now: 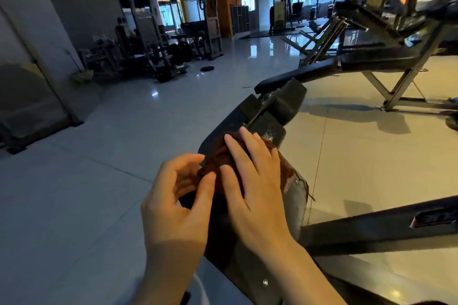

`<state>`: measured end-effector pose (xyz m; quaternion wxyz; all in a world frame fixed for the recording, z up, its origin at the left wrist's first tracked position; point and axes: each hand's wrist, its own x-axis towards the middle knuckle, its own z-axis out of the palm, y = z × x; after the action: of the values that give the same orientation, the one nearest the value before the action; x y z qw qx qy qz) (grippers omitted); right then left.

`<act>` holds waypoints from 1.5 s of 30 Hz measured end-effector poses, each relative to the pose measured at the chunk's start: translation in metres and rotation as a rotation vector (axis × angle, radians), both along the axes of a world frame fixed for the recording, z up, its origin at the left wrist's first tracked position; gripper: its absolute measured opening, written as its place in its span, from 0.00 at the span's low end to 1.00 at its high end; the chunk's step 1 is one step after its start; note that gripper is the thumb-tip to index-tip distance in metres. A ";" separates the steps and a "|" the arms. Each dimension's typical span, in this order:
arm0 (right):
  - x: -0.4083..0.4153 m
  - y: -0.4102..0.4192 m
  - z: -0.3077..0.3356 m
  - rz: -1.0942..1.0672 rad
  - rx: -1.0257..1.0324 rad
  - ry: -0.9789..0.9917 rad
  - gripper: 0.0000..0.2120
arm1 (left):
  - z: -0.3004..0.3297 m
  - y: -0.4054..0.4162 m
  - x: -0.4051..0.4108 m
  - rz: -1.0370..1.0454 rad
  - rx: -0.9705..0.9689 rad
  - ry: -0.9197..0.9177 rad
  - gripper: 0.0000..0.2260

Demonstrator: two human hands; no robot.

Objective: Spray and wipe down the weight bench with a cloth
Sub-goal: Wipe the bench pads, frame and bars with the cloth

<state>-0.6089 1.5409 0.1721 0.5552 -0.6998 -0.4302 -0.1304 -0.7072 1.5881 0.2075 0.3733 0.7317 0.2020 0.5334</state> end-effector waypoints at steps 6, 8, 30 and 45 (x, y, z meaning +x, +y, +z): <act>0.011 -0.006 0.002 0.064 0.035 0.065 0.21 | -0.002 0.008 -0.003 -0.130 -0.122 -0.051 0.15; 0.020 -0.005 0.010 0.029 0.022 0.061 0.20 | -0.001 0.011 -0.004 -0.153 -0.157 -0.059 0.15; 0.016 0.002 0.020 -0.031 -0.205 -0.001 0.38 | 0.014 0.045 0.020 -0.131 -0.129 0.199 0.12; 0.025 0.011 0.015 0.027 0.023 0.260 0.10 | -0.016 0.020 0.031 -0.242 -0.071 0.391 0.25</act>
<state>-0.5835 1.5523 0.1872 0.6159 -0.6984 -0.3627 -0.0360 -0.6760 1.6078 0.1910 0.4141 0.8263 0.1998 0.3254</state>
